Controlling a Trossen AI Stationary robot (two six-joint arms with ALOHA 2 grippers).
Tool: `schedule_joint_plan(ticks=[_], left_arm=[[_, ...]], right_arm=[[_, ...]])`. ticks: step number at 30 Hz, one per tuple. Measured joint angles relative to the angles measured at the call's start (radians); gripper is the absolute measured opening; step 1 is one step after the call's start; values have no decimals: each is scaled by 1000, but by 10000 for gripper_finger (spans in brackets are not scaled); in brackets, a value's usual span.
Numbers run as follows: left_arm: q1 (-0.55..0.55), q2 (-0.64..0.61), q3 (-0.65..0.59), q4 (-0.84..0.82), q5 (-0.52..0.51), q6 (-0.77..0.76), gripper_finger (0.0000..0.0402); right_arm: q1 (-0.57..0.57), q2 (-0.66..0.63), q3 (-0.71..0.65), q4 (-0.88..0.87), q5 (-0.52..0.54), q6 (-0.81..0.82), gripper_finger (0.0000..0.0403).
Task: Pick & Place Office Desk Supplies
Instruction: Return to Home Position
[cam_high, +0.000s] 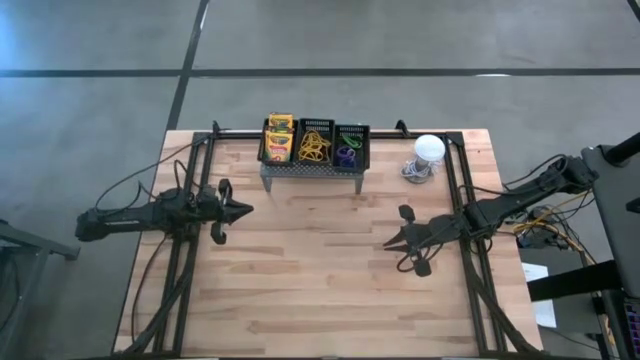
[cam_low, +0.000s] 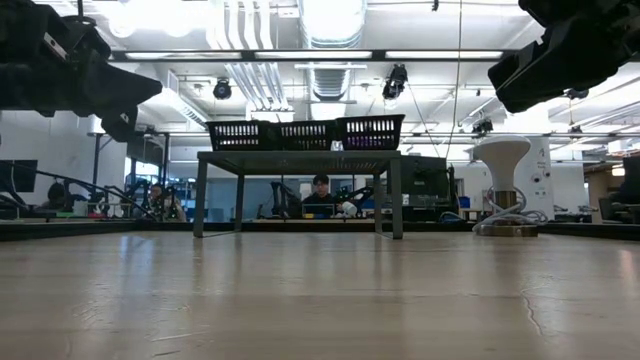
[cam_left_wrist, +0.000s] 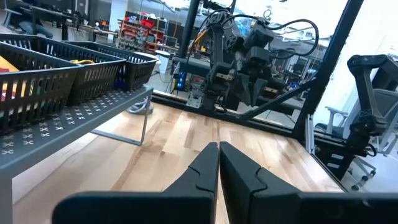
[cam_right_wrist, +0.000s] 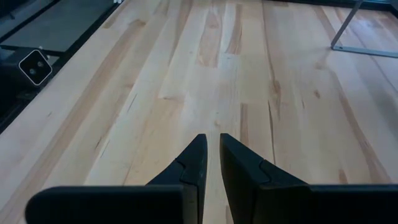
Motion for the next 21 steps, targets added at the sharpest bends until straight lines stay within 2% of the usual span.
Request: schedule_joint_plan(ticks=[13, 17, 19, 21], left_arm=[[0, 0, 0, 0, 0, 3, 21], [0, 0, 0, 0, 0, 3, 21], [0, -1, 0, -1, 0, 3, 21], [0, 0, 0, -1, 0, 3, 21]], right_arm=[[0, 0, 0, 0, 0, 1, 38], [0, -10, -1, -1, 0, 79, 38], [-5, -54, -28, 62, 5, 83, 38], [-28, -114, -88, 252, 22, -46, 38]])
